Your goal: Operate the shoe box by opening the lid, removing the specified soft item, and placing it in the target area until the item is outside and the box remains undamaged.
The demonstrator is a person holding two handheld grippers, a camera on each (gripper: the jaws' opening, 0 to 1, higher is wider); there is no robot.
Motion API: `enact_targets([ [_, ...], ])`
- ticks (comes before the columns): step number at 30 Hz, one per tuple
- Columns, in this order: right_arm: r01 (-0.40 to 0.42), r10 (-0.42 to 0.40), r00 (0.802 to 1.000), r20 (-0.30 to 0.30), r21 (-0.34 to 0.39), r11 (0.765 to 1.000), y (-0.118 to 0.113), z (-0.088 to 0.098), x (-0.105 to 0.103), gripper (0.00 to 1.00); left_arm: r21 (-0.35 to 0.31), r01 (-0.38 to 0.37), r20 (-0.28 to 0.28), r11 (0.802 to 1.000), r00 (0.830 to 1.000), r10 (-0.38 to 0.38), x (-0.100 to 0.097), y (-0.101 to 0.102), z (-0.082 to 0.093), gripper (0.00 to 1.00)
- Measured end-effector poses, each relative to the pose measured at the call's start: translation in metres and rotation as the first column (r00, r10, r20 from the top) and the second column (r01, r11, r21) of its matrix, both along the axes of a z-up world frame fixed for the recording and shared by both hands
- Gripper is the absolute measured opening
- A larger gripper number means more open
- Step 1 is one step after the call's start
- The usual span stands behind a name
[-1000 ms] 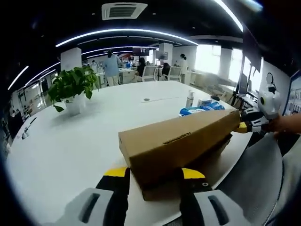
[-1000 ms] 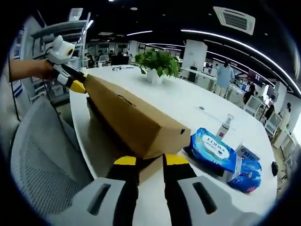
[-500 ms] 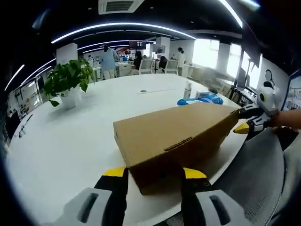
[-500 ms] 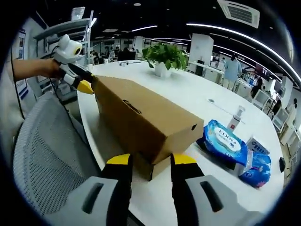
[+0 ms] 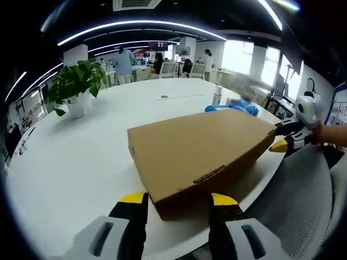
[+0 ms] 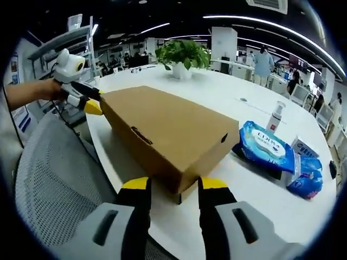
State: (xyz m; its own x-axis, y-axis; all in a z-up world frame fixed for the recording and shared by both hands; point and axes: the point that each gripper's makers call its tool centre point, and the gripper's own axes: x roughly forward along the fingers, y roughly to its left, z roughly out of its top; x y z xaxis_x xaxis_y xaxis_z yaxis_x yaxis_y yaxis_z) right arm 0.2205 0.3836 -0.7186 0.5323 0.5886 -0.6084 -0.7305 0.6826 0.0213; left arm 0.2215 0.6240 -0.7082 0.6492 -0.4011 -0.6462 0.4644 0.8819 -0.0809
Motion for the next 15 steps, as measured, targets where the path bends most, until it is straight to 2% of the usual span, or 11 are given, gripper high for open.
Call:
enact_targets([
  [9, 0.012, -0.013, 1.0, -0.025, -0.025, 1.0, -0.001, -0.012, 0.003, 0.31, 0.006, -0.004, -0.015, 1.0, 1.0, 0.004, 0.001, 0.003, -0.01, 0.45],
  [15, 0.018, -0.019, 0.999, -0.027, -0.03, 0.999, -0.004, -0.012, 0.006, 0.32, 0.003, -0.003, -0.022, 1.0, 1.0, 0.003, 0.001, 0.003, -0.012, 0.45],
])
